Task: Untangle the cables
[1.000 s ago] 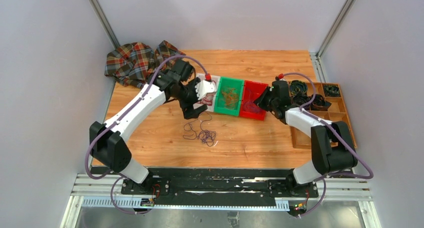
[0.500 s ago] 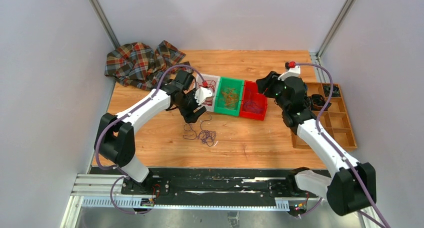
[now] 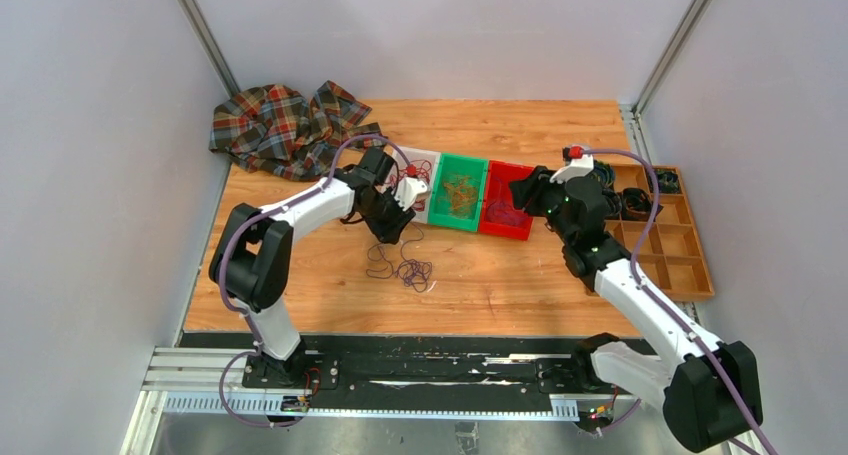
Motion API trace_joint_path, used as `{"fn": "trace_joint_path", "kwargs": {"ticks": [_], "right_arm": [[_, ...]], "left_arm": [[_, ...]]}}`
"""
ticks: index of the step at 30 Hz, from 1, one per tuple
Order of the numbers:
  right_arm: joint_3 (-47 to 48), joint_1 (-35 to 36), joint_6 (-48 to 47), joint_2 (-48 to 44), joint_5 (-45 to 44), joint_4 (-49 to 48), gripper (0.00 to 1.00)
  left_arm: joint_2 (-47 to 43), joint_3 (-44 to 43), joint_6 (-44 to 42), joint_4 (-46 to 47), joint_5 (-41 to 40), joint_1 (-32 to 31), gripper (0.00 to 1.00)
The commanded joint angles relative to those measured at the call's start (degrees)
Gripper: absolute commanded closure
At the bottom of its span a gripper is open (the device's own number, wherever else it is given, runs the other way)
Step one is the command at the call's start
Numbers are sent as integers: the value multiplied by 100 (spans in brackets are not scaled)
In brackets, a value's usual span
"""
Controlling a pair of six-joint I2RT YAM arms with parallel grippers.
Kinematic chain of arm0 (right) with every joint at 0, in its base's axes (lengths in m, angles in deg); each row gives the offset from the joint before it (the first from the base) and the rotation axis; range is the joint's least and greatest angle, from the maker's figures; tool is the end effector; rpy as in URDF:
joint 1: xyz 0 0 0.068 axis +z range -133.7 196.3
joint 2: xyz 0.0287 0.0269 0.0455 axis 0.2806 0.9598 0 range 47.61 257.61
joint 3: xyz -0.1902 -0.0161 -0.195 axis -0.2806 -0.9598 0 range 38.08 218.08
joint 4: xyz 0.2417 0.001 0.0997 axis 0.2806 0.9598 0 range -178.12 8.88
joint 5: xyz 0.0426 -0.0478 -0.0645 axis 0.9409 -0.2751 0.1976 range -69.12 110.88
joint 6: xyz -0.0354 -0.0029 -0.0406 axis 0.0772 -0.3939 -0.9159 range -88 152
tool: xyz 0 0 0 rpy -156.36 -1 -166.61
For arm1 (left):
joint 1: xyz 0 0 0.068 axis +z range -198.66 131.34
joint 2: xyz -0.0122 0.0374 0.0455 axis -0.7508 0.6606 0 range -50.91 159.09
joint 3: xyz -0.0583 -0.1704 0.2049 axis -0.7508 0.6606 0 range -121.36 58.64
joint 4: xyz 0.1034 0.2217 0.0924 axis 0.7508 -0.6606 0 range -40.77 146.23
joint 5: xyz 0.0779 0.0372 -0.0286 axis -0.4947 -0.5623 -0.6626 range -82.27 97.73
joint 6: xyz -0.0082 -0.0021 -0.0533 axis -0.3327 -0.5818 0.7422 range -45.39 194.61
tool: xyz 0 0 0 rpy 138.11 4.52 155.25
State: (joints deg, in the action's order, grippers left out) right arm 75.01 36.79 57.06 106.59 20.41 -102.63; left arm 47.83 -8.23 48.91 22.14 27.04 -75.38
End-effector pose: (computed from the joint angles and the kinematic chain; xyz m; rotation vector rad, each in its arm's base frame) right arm 0.2270 0.0844 0.2890 0.0754 1.7356 0.5828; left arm 0.3017 -0.1651 0.1977 1.2753 2.3702 -0.4626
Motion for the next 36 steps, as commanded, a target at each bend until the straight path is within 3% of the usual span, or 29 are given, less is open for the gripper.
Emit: {"fn": "trace_joint_path", "kwargs": {"ticks": [1,3,6,12,22,28,36], "right_arm": [[-107,95,-10,-173,59,-346,55],[-131,95,-49,-136,65,-359,55],[-67,101,-30,34,-366,-136,52],[804,-137,-68,1249,-1218,794,42],[1770,-280,-940,2608,-2056,1291,40],[1907,-441,-1059,3239,-2112,1421,48],[2213,-353,-790,3612,-1126,1792,67]], "left_arm": [[123,-254,148,136,142,16,67],[48,-436,118,-149,235,17,88],[-323,-697,104,-656,391,18,99],[-1078,-1462,-13,-1649,558,18,99],[-1789,-1744,67,-2151,720,18,99],[-2020,-2188,-101,-2545,968,18,99],[-2558,-2172,-338,-2828,1447,18,99]]}}
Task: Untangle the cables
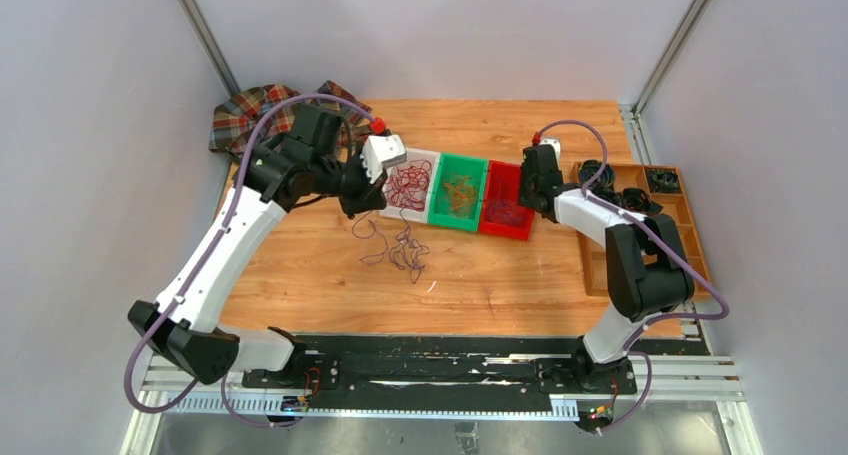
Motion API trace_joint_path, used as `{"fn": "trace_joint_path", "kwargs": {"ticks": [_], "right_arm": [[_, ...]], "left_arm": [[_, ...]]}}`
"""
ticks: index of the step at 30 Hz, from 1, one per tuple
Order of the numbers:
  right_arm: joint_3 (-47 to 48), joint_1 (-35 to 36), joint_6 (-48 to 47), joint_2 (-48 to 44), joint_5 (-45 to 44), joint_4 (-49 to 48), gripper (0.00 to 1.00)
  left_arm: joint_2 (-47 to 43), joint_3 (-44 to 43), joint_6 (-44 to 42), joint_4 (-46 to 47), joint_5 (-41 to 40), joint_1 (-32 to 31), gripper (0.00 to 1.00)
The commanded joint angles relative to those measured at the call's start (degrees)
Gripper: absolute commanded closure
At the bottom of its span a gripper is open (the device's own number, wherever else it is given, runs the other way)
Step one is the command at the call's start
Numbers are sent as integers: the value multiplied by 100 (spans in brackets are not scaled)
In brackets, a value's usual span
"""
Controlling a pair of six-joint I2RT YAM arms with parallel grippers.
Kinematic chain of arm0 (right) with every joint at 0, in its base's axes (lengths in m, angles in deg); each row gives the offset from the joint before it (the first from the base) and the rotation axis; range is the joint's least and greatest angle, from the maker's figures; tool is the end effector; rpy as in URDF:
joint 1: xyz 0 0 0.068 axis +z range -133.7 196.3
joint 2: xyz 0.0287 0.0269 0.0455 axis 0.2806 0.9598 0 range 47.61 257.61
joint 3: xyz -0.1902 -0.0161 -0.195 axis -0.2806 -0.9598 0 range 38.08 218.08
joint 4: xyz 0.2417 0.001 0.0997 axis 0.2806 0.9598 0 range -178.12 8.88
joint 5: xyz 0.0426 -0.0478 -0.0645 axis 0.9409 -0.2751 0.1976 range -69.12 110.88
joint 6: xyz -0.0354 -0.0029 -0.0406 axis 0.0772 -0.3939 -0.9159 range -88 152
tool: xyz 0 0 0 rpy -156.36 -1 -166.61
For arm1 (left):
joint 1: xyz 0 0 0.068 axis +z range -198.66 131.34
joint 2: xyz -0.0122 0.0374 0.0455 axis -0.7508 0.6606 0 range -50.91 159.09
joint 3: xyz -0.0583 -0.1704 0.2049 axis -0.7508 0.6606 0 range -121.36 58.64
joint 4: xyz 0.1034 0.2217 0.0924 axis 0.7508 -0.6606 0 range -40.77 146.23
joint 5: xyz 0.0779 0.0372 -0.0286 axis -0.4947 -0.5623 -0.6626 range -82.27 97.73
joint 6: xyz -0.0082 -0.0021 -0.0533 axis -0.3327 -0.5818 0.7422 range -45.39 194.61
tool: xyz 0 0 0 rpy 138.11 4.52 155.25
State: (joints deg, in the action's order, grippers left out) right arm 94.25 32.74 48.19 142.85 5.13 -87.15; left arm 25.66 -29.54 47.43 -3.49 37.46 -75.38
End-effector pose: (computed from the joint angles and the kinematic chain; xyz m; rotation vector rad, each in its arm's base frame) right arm 0.3432 0.0911 0.1989 0.1389 2.2342 -0.0042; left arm 0.2213 -0.1312 0.4002 1.2735 1.9799 -0.6180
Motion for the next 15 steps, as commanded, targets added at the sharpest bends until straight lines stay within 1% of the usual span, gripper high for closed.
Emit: {"fn": "trace_joint_path", "kwargs": {"ticks": [1,3,8,12,15], "right_arm": [[294,81,157,-22,473,222,67],[352,150,292,12,586,236,68],[415,417,406,62,670,164,65],[348,465,434,-108,928,-84,59],[390,465,328,-293,887,31,53]], "left_arm": [[-426,-23,-217,-306,444,18,99],[-518,1,-282,-415,519,18,99],[-707,93,-560,-741,707,18,99],[-869,158,-765,-864,801,18,99],[-952,172,-872,-865,845,18,100]]}}
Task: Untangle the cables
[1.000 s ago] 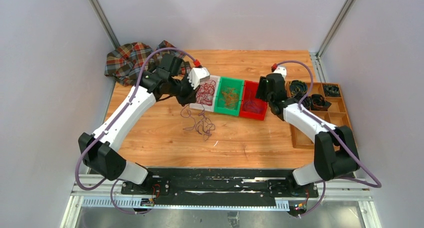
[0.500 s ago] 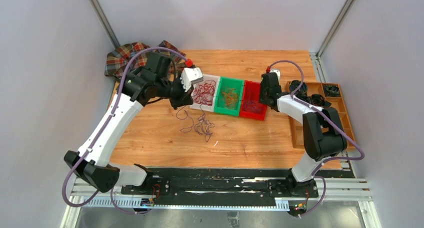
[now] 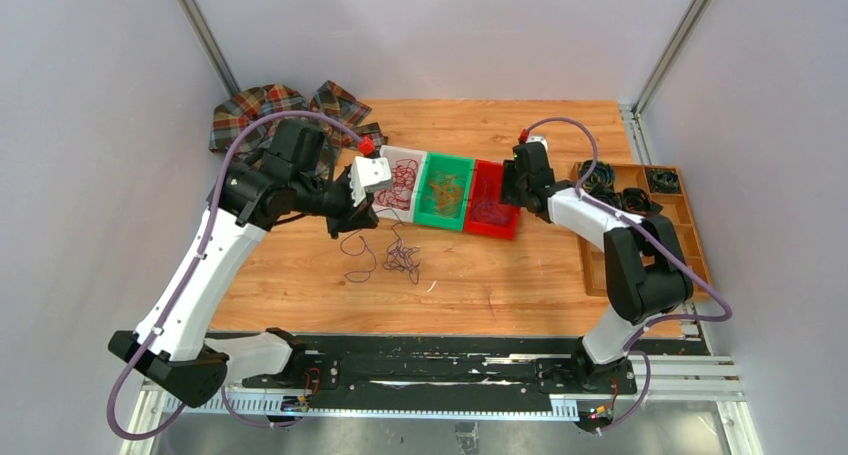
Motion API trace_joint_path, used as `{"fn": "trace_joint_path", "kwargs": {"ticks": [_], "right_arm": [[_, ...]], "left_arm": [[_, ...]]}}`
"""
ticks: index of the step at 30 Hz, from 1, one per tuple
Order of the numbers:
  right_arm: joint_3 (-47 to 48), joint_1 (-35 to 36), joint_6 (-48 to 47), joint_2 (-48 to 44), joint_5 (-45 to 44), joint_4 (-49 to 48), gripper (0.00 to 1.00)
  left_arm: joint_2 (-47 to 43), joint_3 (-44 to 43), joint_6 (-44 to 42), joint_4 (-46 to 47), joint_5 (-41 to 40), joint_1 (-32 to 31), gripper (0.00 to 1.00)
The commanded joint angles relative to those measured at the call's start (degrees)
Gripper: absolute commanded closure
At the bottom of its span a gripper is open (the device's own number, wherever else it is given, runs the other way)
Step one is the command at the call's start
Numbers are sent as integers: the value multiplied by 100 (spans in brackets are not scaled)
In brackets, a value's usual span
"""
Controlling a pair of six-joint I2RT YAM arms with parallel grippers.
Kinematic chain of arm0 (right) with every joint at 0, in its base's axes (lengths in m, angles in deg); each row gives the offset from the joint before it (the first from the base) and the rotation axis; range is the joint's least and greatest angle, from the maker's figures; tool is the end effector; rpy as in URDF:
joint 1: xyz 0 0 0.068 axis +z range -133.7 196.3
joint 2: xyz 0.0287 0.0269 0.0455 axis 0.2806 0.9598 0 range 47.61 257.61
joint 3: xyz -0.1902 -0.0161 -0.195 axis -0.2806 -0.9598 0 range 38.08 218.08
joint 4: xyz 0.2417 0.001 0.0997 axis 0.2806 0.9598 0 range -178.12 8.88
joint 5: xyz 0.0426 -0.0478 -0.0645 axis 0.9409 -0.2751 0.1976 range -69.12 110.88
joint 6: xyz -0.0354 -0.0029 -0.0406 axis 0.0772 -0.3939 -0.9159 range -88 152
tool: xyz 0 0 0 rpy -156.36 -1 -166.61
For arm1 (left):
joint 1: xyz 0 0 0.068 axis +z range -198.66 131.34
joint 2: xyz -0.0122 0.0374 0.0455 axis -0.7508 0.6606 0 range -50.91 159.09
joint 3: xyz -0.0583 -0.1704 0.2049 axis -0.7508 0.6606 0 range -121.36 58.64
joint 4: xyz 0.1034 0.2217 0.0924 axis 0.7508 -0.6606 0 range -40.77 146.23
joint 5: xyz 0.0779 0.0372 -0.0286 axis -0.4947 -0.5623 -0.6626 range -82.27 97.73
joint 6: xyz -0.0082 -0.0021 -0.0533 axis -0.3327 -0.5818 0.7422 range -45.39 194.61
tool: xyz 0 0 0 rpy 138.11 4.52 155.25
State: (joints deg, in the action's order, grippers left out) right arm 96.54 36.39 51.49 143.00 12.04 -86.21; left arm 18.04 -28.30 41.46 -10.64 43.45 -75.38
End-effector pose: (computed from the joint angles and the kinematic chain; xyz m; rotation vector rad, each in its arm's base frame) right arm 0.3416 0.1190 0.2086 0.0712 2.2457 0.2006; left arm 0.1759 -0.1119 0.4150 1.3937 1.8613 -0.6941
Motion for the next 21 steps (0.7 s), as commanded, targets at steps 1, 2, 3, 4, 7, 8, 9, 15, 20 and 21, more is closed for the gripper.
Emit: {"fn": "trace_joint_path", "kwargs": {"ticks": [1,2,3,4,7,8,9,15,20,21], "right_arm": [[185,100,-38,-424,128,23,50],[178,100,-67,-560,17,101,47],[87,101,-92,-751,-69,130,43],[-45,114,-114,-1006,-111,55,39],[-521,342,-209,-1851,195,-387,29],[-632,544,-255,-2126,386,-543,29],[-726,823,-383,-2366,447,-692,29],[-1393,2327,-1088,-3463,1714,-2226,28],[-1232,3047,-1358,-3296,2269,-2544,28],[-1172,3093,-1360,-3175,2418,-2583,28]], "left_arm": [[-216,45,-318,-148,271,15,99],[-223,29,-364,-150,293,16,100],[-220,-3,-394,-144,310,9,100],[-205,-69,-416,-147,324,5,99],[-102,-289,-429,-150,383,8,100],[-62,-378,-421,-150,397,9,100],[-29,-466,-409,-151,394,9,100],[126,-976,-348,-148,276,9,100],[174,-1436,-179,-140,276,9,100],[176,-1497,-144,-139,291,5,100]]}}
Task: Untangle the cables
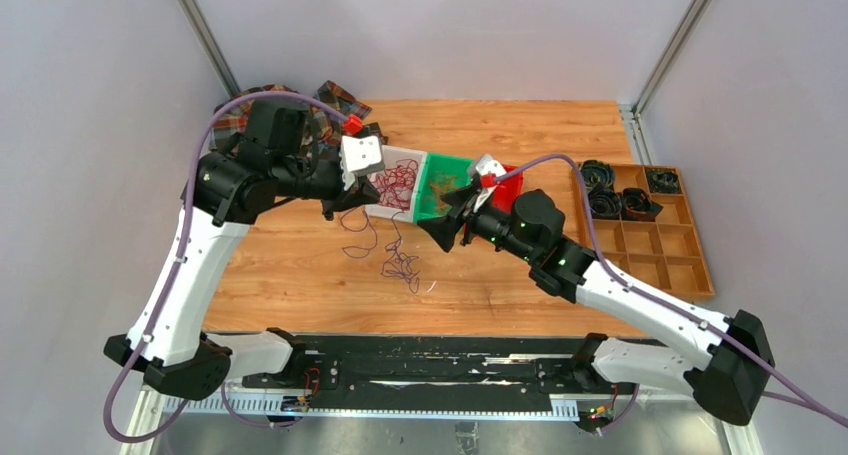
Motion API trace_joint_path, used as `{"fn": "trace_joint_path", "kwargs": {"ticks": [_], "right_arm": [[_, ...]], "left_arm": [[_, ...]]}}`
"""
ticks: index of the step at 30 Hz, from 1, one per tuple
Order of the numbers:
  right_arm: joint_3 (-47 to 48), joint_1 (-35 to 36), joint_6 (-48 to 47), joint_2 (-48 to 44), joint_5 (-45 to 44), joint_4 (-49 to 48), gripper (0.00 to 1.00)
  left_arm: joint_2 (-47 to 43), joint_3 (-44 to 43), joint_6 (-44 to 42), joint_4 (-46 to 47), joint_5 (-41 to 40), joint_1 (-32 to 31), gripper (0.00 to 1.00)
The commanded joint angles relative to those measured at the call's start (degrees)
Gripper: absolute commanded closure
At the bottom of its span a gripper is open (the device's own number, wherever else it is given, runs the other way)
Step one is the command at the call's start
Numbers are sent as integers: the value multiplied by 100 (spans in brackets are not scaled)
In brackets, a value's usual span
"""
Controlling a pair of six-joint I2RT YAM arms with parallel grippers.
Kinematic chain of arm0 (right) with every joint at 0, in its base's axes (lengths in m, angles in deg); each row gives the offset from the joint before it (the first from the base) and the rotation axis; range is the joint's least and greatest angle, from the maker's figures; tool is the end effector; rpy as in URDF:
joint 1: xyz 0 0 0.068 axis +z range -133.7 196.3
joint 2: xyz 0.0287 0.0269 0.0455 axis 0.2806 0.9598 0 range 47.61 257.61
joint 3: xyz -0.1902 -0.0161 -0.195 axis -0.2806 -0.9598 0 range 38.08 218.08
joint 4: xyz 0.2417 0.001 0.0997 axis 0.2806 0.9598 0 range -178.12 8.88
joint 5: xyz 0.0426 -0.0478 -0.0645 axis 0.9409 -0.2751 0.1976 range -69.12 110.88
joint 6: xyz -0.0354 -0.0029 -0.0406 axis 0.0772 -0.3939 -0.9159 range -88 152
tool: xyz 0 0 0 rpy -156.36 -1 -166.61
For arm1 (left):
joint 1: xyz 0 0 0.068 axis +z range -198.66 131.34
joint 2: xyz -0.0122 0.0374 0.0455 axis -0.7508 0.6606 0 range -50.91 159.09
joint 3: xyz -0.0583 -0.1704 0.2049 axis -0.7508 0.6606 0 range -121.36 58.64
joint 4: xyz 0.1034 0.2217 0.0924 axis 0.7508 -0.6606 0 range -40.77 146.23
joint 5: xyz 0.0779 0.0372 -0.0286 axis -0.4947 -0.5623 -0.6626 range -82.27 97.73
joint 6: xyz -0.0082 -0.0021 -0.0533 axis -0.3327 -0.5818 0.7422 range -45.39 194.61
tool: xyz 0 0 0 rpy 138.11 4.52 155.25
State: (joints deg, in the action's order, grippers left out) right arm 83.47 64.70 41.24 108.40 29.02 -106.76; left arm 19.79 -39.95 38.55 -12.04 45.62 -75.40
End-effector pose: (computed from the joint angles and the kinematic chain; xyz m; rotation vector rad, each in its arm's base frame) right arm 0.1638 0.1920 0.3428 -0.6420 1.4494 0.9050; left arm 0.1679 -0.1091 0.4641 1.4128 1.6592 -0.6555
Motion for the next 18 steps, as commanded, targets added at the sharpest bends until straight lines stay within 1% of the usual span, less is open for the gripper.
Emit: {"fn": "trace_joint_path", "kwargs": {"ticks": [1,4,6,8,10,14,16,18], "right_arm": [[190,300,-337,403,923,-594,28],[456,414,-317,799,1259,-728,28],[658,490,-298,1027,1223,-784,28],[838,507,-263,1242,1305,-914,32],[998,521,-180,1438,1111,-976,40],[1182,555,49,1830,936,-980,59],[1108,588,130,1972,810,-1025,70],[895,619,207,2086,642,-1129,75]], "left_arm": [[5,-391,188,-1,86,3,100],[-9,-534,318,4,74,-35,100],[-34,-595,364,-2,62,-79,100],[-55,-663,399,6,39,-130,100],[-72,-736,458,3,20,-176,100],[-108,-900,519,-2,-18,-226,100],[-102,-1015,531,-1,-34,-233,100],[-77,-1148,554,0,-40,-235,100]]}}
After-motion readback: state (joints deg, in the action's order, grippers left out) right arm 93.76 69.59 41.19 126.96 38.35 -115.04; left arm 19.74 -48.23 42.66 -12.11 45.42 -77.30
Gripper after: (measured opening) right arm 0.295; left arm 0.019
